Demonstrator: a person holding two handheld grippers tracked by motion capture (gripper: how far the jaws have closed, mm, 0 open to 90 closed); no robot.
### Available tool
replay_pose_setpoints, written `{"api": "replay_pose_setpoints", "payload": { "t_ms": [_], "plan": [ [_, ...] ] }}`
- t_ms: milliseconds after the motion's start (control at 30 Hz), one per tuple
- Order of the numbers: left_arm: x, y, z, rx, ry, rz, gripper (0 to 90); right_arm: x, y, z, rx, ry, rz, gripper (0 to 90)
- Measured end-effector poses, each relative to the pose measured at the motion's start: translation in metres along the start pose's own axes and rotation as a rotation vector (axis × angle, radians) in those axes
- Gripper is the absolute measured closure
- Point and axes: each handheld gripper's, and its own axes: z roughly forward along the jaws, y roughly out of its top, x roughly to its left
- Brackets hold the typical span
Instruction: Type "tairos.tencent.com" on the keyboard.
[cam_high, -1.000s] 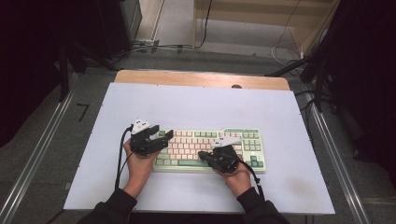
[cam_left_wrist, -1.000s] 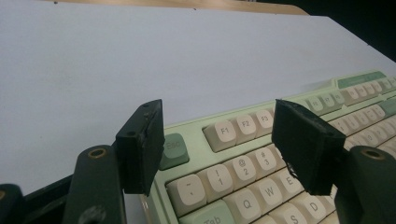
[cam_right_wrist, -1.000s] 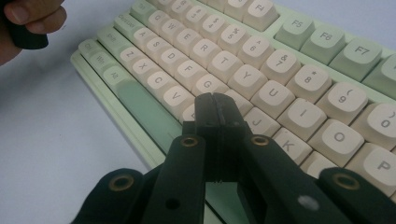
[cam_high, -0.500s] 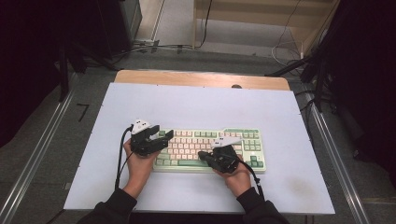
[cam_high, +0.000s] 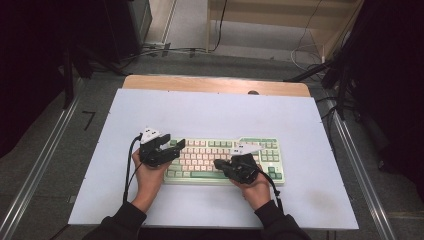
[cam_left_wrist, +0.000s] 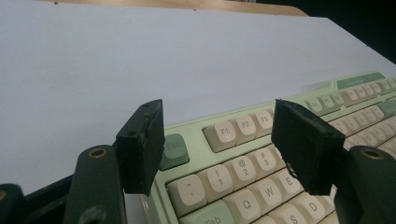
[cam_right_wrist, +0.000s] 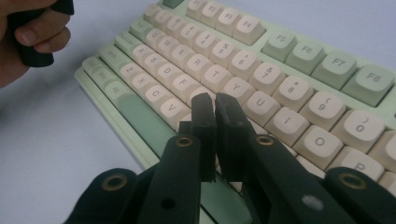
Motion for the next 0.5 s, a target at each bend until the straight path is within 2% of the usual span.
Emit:
{"api": "replay_pose_setpoints", "payload": {
  "t_ms": [100,233,300,400,500],
  "plan": [
    [0.000,0.000,0.000,-0.001,-0.001,0.000,35.4,-0.002,0.001,-0.003,-0.019,-0.002,0.011,77.9],
    [0.000,0.000,0.000,-0.001,-0.002,-0.002,35.4,-0.004,0.002,-0.008,-0.051,0.006,0.019,64.2],
    [0.000,0.000,0.000,-0.002,-0.007,-0.002,35.4,-0.005,0.002,-0.010,-0.069,-0.008,0.027,54.2],
    [-0.001,0.000,-0.001,0.000,-0.013,0.001,35.4,-0.009,0.002,-0.013,-0.087,-0.030,0.048,46.1],
    [-0.003,0.000,-0.001,0.000,-0.022,0.000,35.5,-0.012,0.002,-0.017,-0.100,-0.042,0.071,42.5]
  ]
}}
